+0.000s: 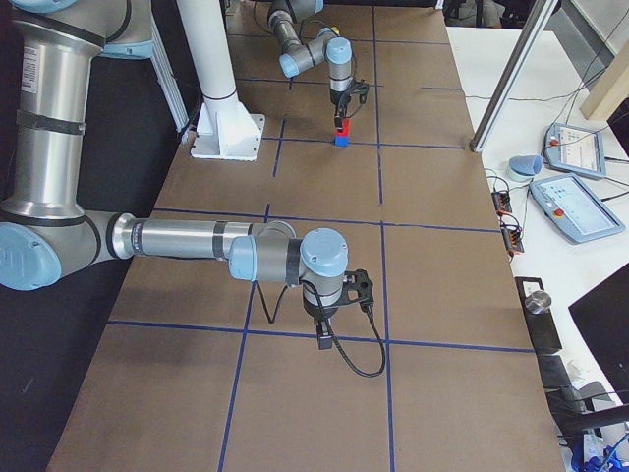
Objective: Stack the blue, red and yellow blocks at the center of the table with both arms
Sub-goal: 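Withdraw the left arm away from the stack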
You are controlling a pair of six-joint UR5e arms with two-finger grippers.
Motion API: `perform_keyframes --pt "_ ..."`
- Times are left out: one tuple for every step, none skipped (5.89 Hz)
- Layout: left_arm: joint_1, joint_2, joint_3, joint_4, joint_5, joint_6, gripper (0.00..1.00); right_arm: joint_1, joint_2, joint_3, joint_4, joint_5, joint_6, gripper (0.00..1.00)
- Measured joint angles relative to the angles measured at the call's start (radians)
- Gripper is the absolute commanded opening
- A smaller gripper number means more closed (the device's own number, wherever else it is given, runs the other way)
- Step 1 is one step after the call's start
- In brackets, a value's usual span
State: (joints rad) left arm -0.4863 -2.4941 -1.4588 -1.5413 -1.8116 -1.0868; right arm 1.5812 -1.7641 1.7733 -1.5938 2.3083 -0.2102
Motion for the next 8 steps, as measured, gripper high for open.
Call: perform_keyframes --pt "0.000 0.001 0.000 -0.001 0.000 -0.004 0.89 0.000 0.000 0.000 0.000 0.000 0.000 1.00" --pt "-0.001 0.001 -0.005 0.001 0.000 -0.005 0.93 0.000 0.000 0.000 0.000 0.000 0.000 1.00" --pt "-0.019 0.003 -0.028 0.012 -0.009 -0.004 0.97 0.000 0.000 0.001 0.000 0.000 0.000 1.00" --pt "-0.069 0.032 -0.091 0.034 -0.060 0.008 1.00 0.000 0.000 0.001 0.000 0.000 0.000 1.00" --pt "-0.137 0.134 -0.205 0.054 -0.141 0.057 1.00 0.000 -0.001 0.002 0.001 0.000 0.000 1.00" --pt "-0.205 0.273 -0.326 0.060 -0.189 0.150 1.00 0.000 0.000 0.002 0.001 0.000 0.000 1.00" --pt "-0.282 0.423 -0.414 0.054 -0.218 0.302 1.00 0.000 0.000 0.002 0.001 0.000 0.000 1.00" --pt "-0.382 0.582 -0.462 0.027 -0.267 0.512 1.00 0.000 0.000 0.002 0.001 0.000 0.000 1.00"
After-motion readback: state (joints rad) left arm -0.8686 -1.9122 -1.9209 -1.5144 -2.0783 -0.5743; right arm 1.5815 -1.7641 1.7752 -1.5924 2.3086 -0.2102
